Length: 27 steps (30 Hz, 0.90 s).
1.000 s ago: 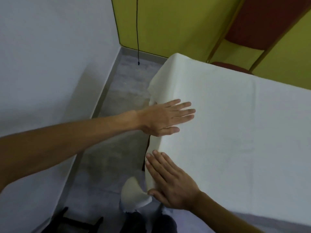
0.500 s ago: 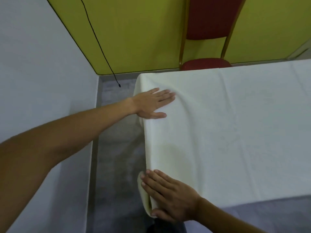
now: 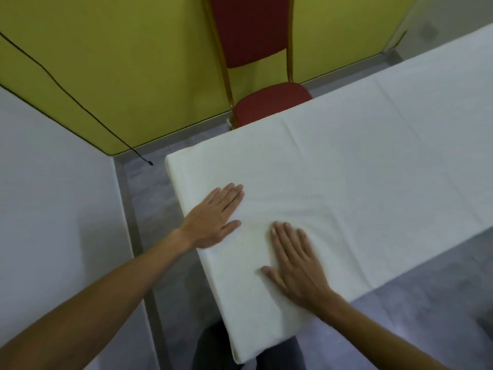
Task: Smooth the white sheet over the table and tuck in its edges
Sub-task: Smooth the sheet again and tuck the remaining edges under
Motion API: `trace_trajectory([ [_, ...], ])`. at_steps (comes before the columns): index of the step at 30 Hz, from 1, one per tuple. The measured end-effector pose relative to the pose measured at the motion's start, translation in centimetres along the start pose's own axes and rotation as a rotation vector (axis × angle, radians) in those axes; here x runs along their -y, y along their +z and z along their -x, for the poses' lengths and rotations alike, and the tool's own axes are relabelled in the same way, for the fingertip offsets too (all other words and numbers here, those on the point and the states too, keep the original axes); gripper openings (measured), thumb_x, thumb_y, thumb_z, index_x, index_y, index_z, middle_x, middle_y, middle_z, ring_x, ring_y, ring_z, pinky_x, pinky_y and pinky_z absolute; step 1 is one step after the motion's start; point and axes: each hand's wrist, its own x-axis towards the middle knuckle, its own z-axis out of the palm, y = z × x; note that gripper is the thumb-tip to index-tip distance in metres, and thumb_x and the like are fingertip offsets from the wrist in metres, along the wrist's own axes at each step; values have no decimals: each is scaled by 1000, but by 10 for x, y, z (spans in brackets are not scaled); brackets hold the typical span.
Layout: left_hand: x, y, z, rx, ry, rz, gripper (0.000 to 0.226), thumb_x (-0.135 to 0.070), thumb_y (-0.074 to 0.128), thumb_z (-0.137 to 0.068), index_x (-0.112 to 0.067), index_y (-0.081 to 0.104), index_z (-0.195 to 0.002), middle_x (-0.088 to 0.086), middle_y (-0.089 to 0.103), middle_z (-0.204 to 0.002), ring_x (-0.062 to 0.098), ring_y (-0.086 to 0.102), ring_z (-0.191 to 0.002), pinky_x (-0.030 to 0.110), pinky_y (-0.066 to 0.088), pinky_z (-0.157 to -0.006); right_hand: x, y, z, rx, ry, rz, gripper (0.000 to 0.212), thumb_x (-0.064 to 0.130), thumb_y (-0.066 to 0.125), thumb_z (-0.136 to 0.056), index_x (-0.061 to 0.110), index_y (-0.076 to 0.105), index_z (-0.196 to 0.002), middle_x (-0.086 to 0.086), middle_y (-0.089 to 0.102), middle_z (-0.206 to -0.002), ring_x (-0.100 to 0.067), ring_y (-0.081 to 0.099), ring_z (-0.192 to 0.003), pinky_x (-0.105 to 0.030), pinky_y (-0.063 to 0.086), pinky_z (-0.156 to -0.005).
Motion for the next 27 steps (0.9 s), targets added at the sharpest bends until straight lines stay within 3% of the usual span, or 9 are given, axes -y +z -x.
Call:
trace_trajectory([
  [4, 4, -1, 2, 31, -14, -29, 75, -59, 18, -102, -13, -8, -156, 2, -12, -165, 16, -14, -151, 43, 8, -124, -104, -30, -10, 29, 302, 88, 84, 67, 19, -100, 7, 17, -159, -9, 9, -168, -26, 7, -156, -49, 7, -126],
  [7, 1, -1, 2, 43, -70, -18, 79, -62, 19, -100, -11, -6, -156, 4, -13, -165, 19, -14, -152, 46, 8, -124, -137, -48, -15, 15, 571, -7, 90, 70, 7, -97, 7, 3, -160, -11, -2, -169, -26, -7, -156, -48, -3, -126],
  [9, -7, -5, -8, 15, -99, 16, 79, -59, 23, -101, -8, 1, -156, 7, -8, -165, 22, -10, -152, 47, 8, -124, -110, -48, -33, -53, 615, -79, 85, 63, 10, -99, 2, 8, -159, -15, 3, -168, -29, -3, -156, -46, -4, -126],
  [13, -28, -18, -75, -79, 167, -17, 62, -37, 25, -103, -3, 19, -154, 14, 13, -164, 29, 8, -152, 49, 23, -121, -31, -17, -90, -128, 476, -65, 66, 42, 25, -105, 1, 21, -157, -16, 12, -166, -31, 8, -155, -49, 2, -125],
  [16, -28, -21, -118, -35, 222, -2, 62, -38, 27, -103, -4, 20, -154, 13, 15, -163, 27, 10, -152, 48, 24, -120, -24, -7, -103, -154, 661, -49, 67, 45, 26, -105, 4, 20, -158, -13, 12, -167, -29, 7, -156, -51, 4, -125],
  [20, 49, -30, -130, -7, 260, -42, 71, -54, 24, -102, -13, 7, -157, 3, 1, -166, 20, -5, -153, 45, 11, -124, -55, -15, -52, -145, 1044, -26, 80, 59, 14, -100, 5, 12, -160, -11, 8, -168, -27, 4, -156, -49, -1, -126],
  [25, 174, -54, -99, 24, -210, -44, 86, -66, 4, -96, -3, 9, -155, 20, 3, -163, 36, -1, -151, 56, 11, -121, -47, -27, -23, -257, 1514, -152, 88, 59, 15, -95, -6, 18, -154, -28, 16, -163, -44, 12, -152, -63, 10, -121],
  [27, 162, -58, -84, -36, -75, -85, 79, -57, 11, -99, -1, 13, -154, 22, 7, -162, 38, 3, -151, 56, 13, -121, -3, -24, -65, -312, 1481, -151, 81, 51, 22, -98, -10, 26, -151, -32, 24, -159, -49, 21, -148, -64, 12, -121],
])
